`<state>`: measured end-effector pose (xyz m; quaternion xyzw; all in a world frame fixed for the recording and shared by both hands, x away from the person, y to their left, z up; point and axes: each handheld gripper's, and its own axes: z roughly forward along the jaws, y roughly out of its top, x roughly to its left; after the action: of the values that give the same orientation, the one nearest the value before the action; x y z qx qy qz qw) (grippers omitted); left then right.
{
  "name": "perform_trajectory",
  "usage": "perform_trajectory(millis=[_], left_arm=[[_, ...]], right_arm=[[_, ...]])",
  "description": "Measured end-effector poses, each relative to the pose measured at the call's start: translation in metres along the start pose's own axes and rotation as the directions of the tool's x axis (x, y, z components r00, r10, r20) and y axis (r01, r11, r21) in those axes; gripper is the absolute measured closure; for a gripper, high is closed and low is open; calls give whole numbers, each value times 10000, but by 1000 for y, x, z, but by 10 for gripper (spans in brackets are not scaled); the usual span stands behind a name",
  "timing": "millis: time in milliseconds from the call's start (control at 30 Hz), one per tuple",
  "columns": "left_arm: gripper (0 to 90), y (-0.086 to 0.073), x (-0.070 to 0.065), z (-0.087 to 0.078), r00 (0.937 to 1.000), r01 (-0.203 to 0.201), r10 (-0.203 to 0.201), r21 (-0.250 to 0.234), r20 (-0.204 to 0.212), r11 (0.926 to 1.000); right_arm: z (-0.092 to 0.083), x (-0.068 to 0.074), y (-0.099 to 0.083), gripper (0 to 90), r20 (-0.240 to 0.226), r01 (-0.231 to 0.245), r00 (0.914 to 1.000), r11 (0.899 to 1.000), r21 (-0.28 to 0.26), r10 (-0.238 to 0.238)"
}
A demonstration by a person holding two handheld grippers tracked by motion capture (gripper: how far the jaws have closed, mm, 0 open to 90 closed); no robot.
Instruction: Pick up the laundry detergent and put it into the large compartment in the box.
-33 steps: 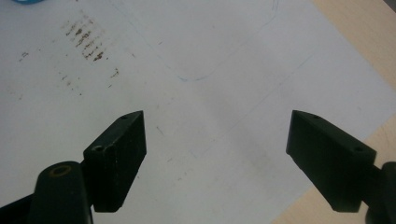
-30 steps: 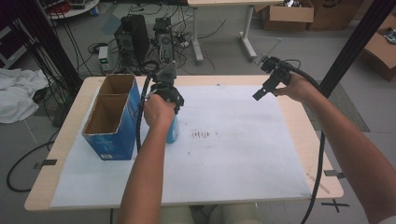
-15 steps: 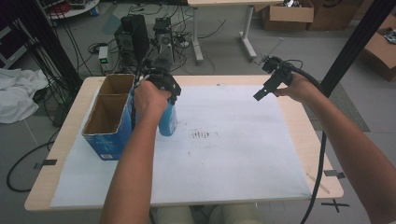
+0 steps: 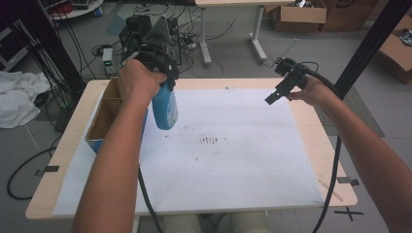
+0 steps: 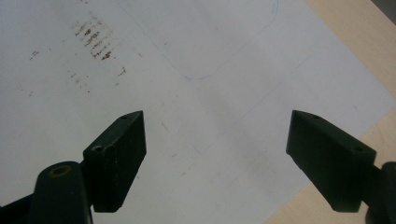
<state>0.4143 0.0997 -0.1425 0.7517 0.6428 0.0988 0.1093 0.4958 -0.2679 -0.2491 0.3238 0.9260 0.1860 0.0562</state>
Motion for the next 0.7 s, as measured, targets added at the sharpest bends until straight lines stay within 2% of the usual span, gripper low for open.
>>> perform_trajectory(millis=[167, 367, 533, 700], left_arm=[[379, 2, 8, -25, 9998, 30, -32, -101, -214, 9999], [380, 3, 19, -47, 9997, -52, 51, -27, -252, 10000], [380, 0, 32, -63, 9996, 152, -155, -105, -219, 9998], [380, -4, 46, -74, 9985, 312, -313, -45, -444, 9995]], right_arm=[[-2, -1, -1, 201, -40, -44, 10000, 10000, -84, 44], [-2, -1, -1, 201, -54, -10, 10000, 9999, -126, 9], [0, -2, 0, 201, -39, -62, 10000, 9999, -88, 61], [1, -1, 1, 201, -58, 21, 10000, 10000, -88, -22]])
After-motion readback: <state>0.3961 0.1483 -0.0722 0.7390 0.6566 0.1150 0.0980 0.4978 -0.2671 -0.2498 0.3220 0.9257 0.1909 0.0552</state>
